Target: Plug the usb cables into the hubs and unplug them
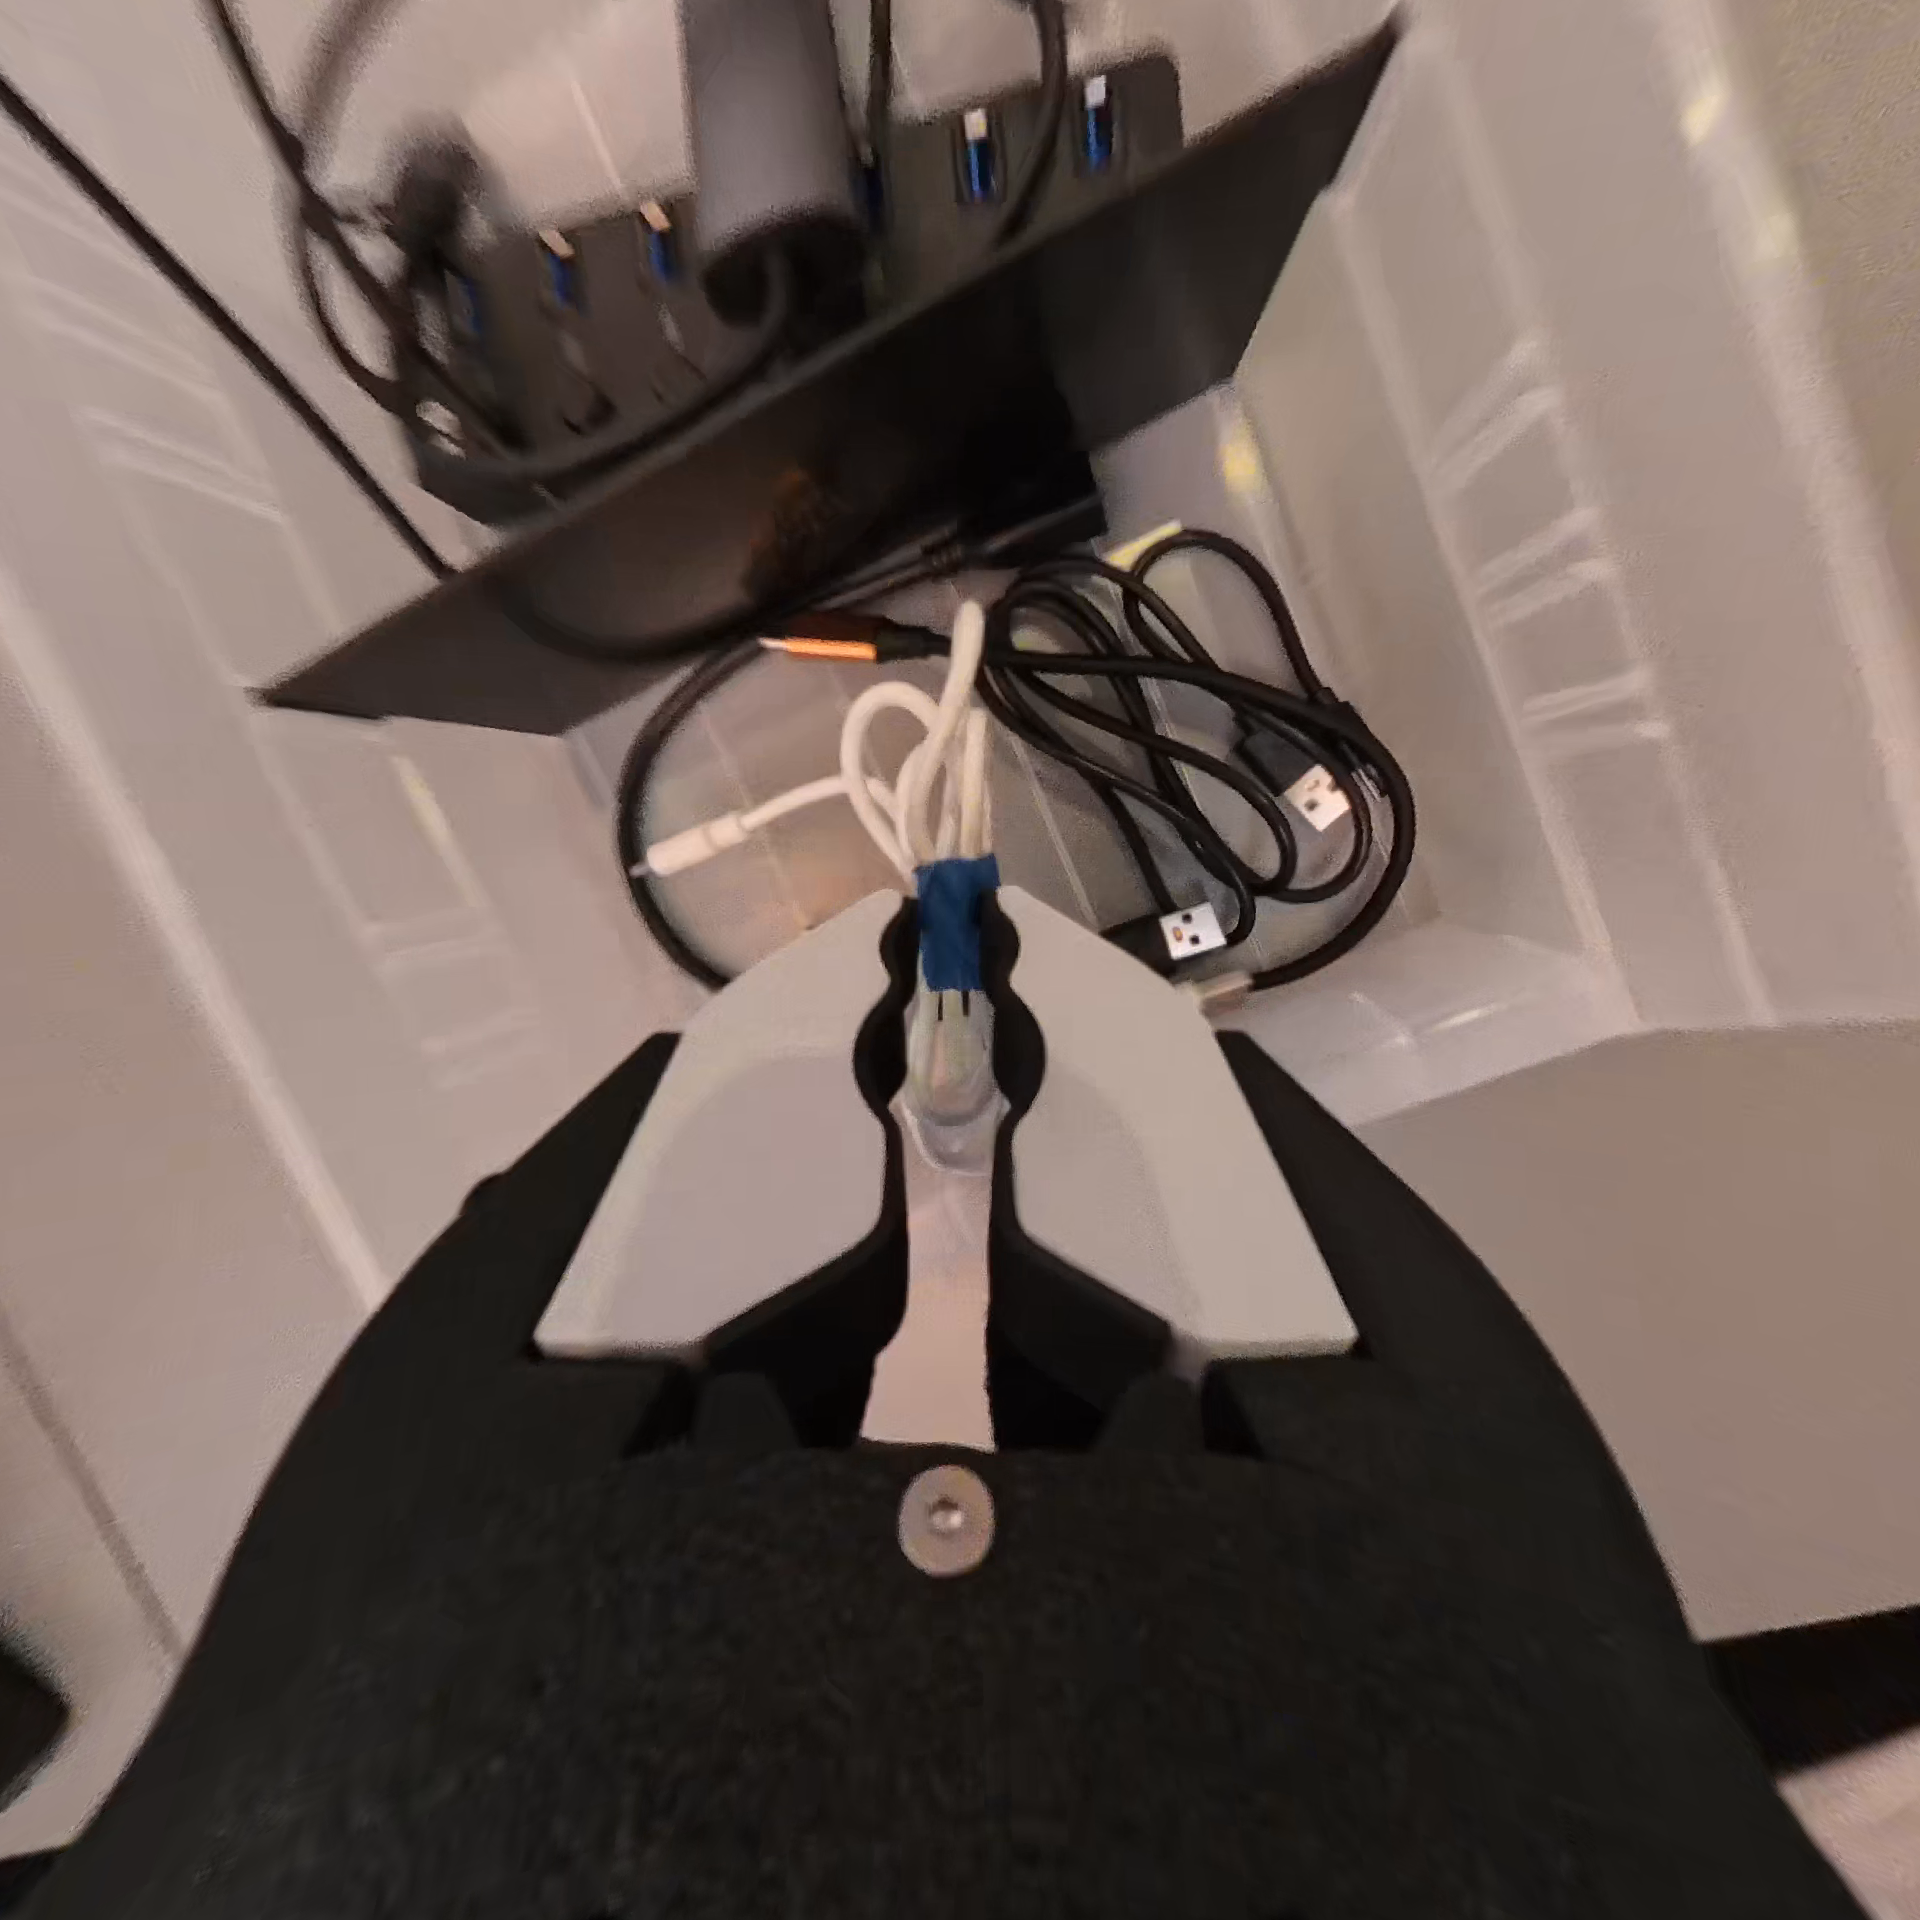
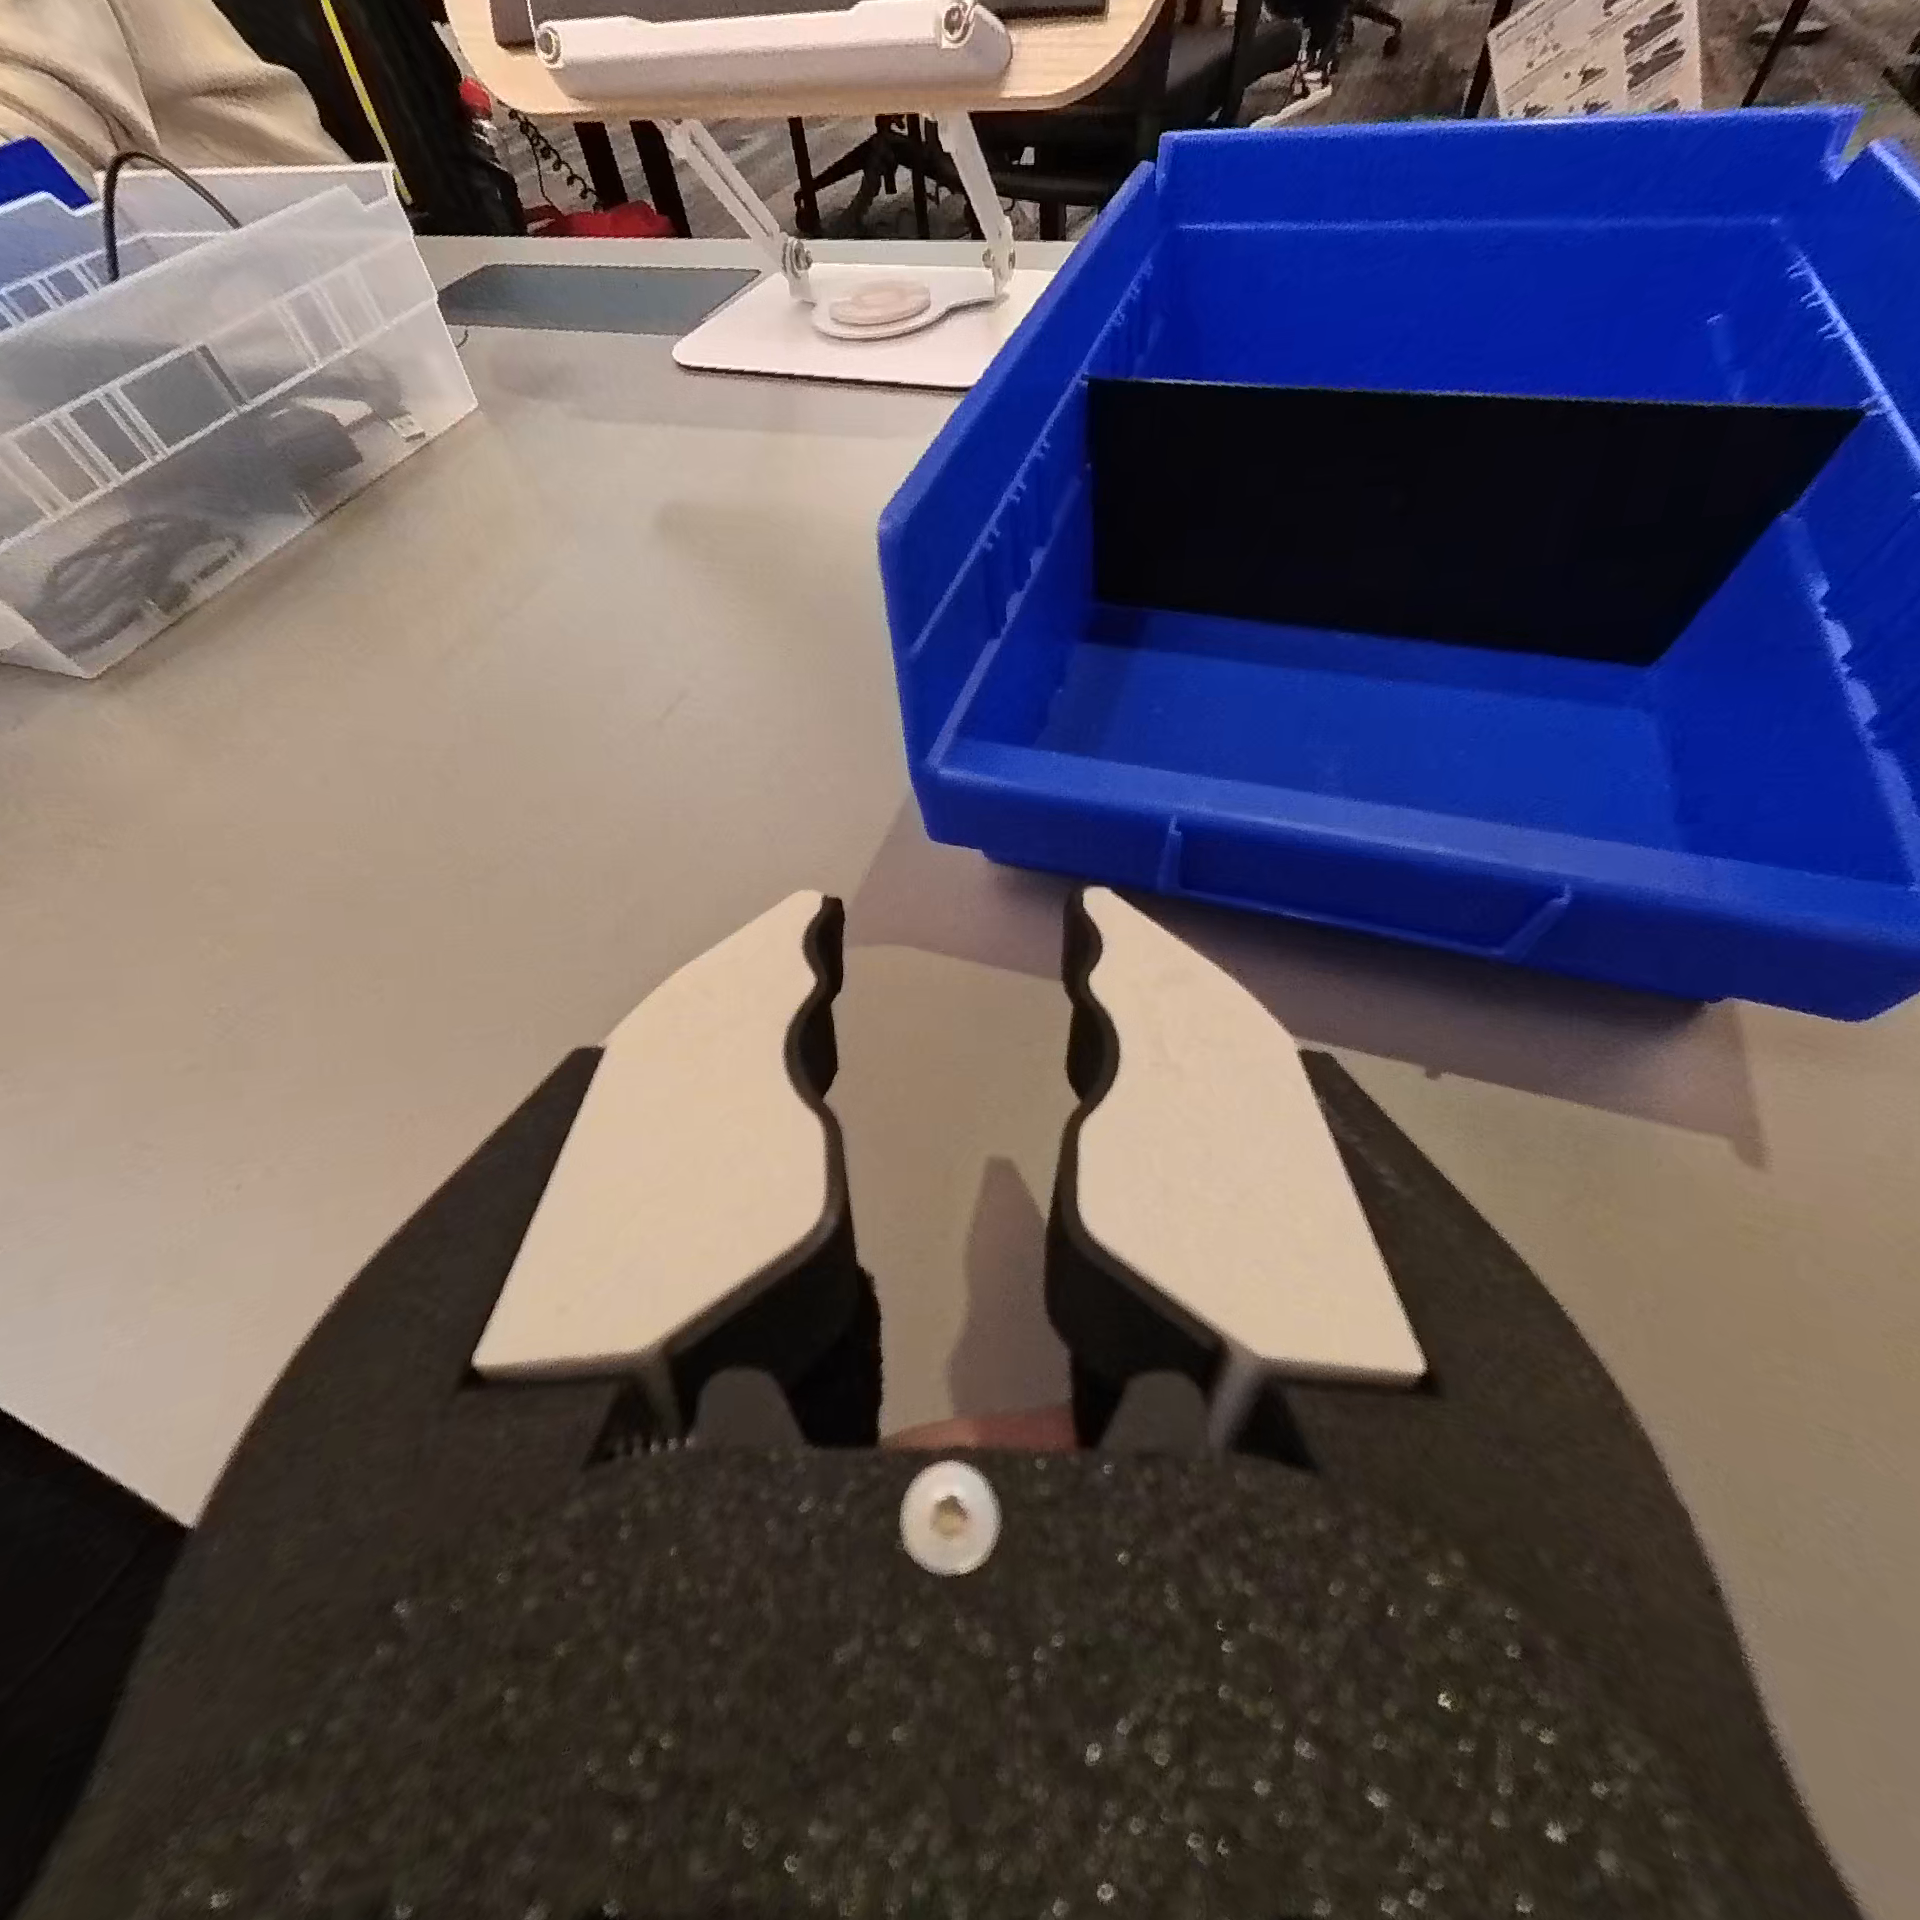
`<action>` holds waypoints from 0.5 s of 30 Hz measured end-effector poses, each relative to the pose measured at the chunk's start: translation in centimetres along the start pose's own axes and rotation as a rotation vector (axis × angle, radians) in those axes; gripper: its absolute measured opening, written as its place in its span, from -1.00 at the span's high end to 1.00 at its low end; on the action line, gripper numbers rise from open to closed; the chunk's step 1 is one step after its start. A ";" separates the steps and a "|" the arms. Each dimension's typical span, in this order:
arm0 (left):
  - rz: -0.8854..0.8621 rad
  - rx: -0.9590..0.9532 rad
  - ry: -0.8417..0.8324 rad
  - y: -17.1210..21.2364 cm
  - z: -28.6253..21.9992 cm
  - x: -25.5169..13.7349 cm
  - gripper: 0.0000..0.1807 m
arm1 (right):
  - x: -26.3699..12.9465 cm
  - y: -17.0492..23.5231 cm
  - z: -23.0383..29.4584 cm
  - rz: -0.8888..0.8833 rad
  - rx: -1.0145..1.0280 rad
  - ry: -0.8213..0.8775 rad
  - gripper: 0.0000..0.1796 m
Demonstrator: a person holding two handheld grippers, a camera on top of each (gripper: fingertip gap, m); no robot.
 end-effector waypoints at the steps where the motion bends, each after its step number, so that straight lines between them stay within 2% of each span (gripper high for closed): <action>1: -0.045 0.045 -0.034 -0.1 -0.5 -1.3 0.89 | 0.0 0.0 0.0 -0.001 0.000 -0.001 0.56; 5: -0.298 0.327 -0.081 -1.4 -5.7 -6.8 0.90 | 0.0 0.0 0.2 -0.004 -0.011 0.004 0.56; 9: -0.480 0.593 0.103 -2.8 -14.4 -9.2 0.90 | 0.0 0.0 0.2 -0.002 0.008 -0.008 0.56; 12: -0.471 0.853 0.269 -3.1 -21.3 -7.5 0.90 | 0.0 -0.1 0.1 -0.006 0.028 -0.013 0.56; 15: -0.372 1.110 0.398 -2.7 -26.8 -3.4 0.90 | -0.1 -0.1 -0.2 -0.009 0.034 -0.010 0.57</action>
Point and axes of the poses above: each gripper's, where its closed fingertips meet, x out along the fingers, y out of its underside, z = x × y across the jaws, the point moved 8 cm from there along -x, back along the fingers, and after that the axes turned 12 degrees about y, right-handed, at the moved point
